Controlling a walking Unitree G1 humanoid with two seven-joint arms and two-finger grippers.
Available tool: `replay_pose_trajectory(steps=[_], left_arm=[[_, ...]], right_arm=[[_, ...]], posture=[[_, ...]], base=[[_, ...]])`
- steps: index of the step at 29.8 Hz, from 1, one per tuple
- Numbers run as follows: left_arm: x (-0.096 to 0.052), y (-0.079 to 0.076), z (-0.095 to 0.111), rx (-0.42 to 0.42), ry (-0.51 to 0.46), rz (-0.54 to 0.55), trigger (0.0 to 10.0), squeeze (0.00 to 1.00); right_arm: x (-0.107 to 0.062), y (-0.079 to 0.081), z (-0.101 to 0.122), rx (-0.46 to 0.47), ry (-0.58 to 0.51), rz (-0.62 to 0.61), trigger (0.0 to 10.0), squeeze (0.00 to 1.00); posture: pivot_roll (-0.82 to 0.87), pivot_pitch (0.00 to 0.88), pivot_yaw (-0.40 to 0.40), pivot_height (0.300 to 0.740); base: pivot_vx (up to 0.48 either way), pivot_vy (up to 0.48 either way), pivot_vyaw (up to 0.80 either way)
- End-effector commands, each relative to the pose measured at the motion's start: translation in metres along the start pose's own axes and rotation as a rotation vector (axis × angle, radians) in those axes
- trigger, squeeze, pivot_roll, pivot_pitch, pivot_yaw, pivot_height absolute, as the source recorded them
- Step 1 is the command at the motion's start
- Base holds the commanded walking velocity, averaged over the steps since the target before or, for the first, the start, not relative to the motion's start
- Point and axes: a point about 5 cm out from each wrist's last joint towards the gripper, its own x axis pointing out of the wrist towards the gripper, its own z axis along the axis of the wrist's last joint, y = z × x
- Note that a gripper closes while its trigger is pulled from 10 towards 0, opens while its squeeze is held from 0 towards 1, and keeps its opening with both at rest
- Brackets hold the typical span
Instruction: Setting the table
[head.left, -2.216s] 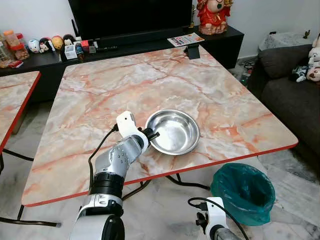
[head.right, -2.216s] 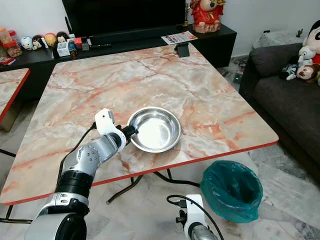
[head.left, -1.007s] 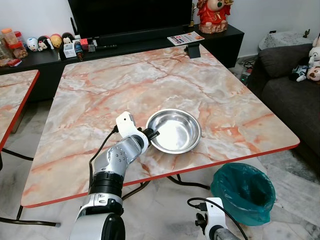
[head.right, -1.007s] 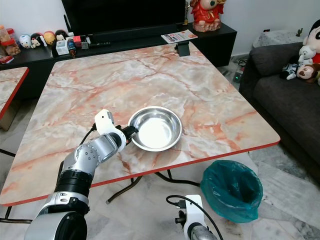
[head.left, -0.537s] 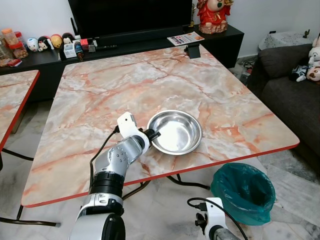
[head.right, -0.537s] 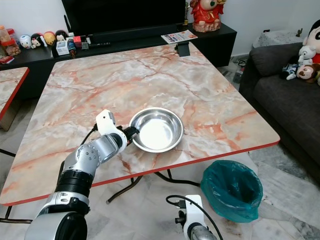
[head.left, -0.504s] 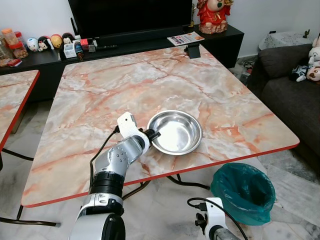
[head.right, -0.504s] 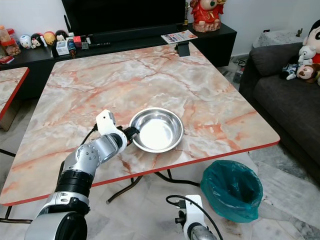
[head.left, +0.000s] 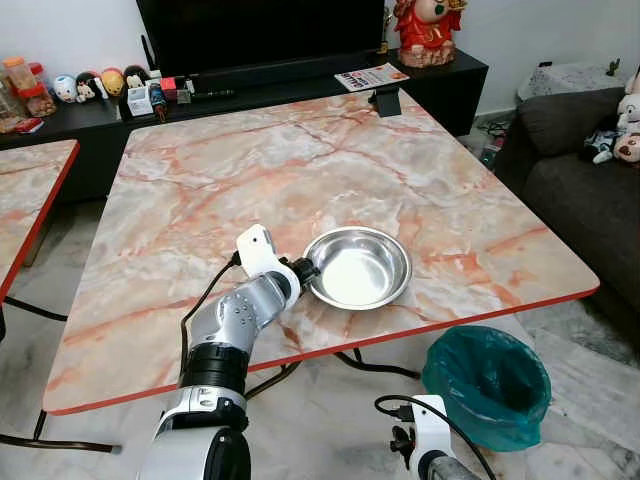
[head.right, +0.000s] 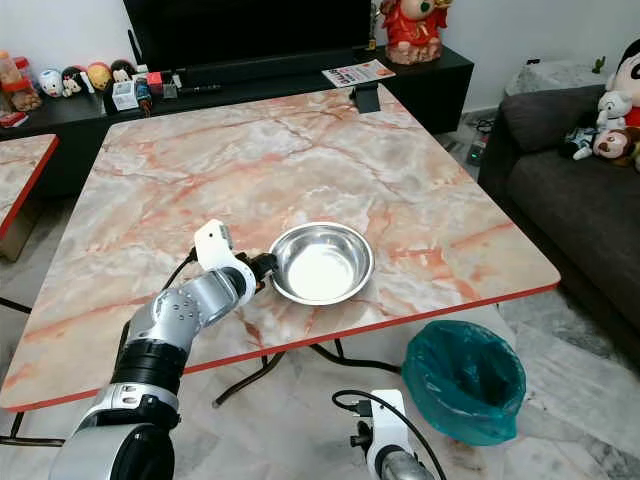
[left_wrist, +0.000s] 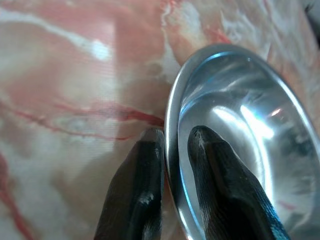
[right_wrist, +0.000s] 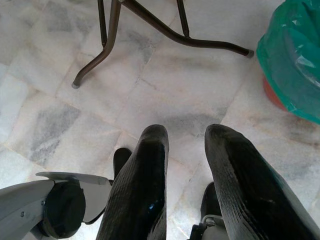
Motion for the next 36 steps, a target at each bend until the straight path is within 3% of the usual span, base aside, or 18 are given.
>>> replay_pose_trajectory(steps=[1, 2, 3, 10, 14, 16, 18, 20, 21, 24, 26, 30, 33, 36], left_arm=[[0.000, -0.007, 0.005, 0.090, -0.030, -0.003, 10.0, 0.00], [-0.001, -0.005, 0.008, 0.197, -0.061, 0.023, 10.0, 0.00], [-0.002, -0.004, 0.009, 0.226, -0.069, 0.031, 10.0, 0.00], [-0.005, 0.002, 0.018, 0.228, -0.148, 0.052, 10.0, 0.00], [-0.011, 0.017, 0.027, 0.263, -0.190, 0.095, 10.0, 0.00], [-0.015, 0.025, 0.035, 0.326, -0.264, 0.136, 10.0, 0.00], [-0.019, 0.033, 0.042, 0.336, -0.332, 0.168, 10.0, 0.00], [-0.024, 0.045, 0.048, 0.318, -0.401, 0.217, 10.0, 0.00], [-0.032, 0.059, 0.057, 0.354, -0.485, 0.287, 10.0, 0.00], [-0.041, 0.073, 0.064, 0.372, -0.540, 0.350, 10.0, 0.00], [-0.055, 0.100, 0.071, 0.454, -0.606, 0.453, 10.0, 0.00], [-0.067, 0.130, 0.060, 0.583, -0.632, 0.502, 10.0, 0.00], [-0.068, 0.131, 0.053, 0.604, -0.640, 0.490, 10.0, 0.00], [-0.068, 0.120, 0.043, 0.583, -0.693, 0.445, 10.0, 0.00]], right_arm=[[0.000, 0.003, 0.000, 0.009, 0.003, 0.002, 10.0, 0.00], [0.000, 0.003, 0.000, 0.009, 0.003, 0.003, 10.0, 0.00], [0.000, 0.003, 0.000, 0.009, 0.003, 0.003, 10.0, 0.00], [0.000, 0.003, 0.000, 0.010, 0.002, 0.004, 10.0, 0.00], [0.001, 0.004, 0.000, 0.004, 0.002, 0.007, 10.0, 0.00], [0.001, 0.003, 0.000, 0.004, 0.002, 0.007, 10.0, 0.00], [0.000, 0.003, 0.000, 0.004, 0.001, 0.007, 10.0, 0.00], [0.001, 0.003, 0.001, 0.004, 0.000, 0.007, 10.0, 0.00], [0.001, 0.003, 0.001, 0.004, -0.005, 0.007, 10.0, 0.00], [0.000, 0.002, 0.001, 0.007, -0.008, 0.006, 10.0, 0.00], [0.000, 0.002, 0.002, 0.010, -0.013, 0.008, 10.0, 0.00], [0.001, 0.002, 0.004, 0.009, -0.025, 0.017, 10.0, 0.00], [0.001, 0.002, 0.004, 0.006, -0.026, 0.018, 10.0, 0.00], [0.001, 0.002, 0.005, -0.007, -0.024, 0.021, 10.0, 0.00]], posture=[[0.02, 0.000, 0.094, 0.740], [0.03, 0.000, 0.094, 0.740], [0.03, 0.000, 0.094, 0.740], [0.03, 0.000, 0.094, 0.740], [0.03, 0.000, 0.090, 0.740], [0.04, 0.000, 0.089, 0.740], [0.03, 0.000, 0.088, 0.740], [0.03, 0.000, 0.088, 0.740], [0.03, 0.000, 0.087, 0.740], [0.03, 0.000, 0.087, 0.740], [0.04, 0.000, 0.083, 0.740], [0.05, 0.000, 0.076, 0.740], [0.05, 0.000, 0.072, 0.740], [0.05, 0.000, 0.066, 0.740]], base=[[0.000, 0.000, 0.00], [0.000, 0.000, 0.00], [0.000, 0.000, 0.00], [0.000, 0.000, 0.00], [0.000, 0.000, 0.00], [0.000, 0.000, 0.00], [0.000, 0.000, 0.00], [0.000, 0.000, 0.00], [0.000, 0.000, 0.00], [0.000, 0.000, 0.00], [0.000, 0.000, 0.00], [0.000, 0.000, 0.00], [0.000, 0.000, 0.00], [0.000, 0.000, 0.00]])
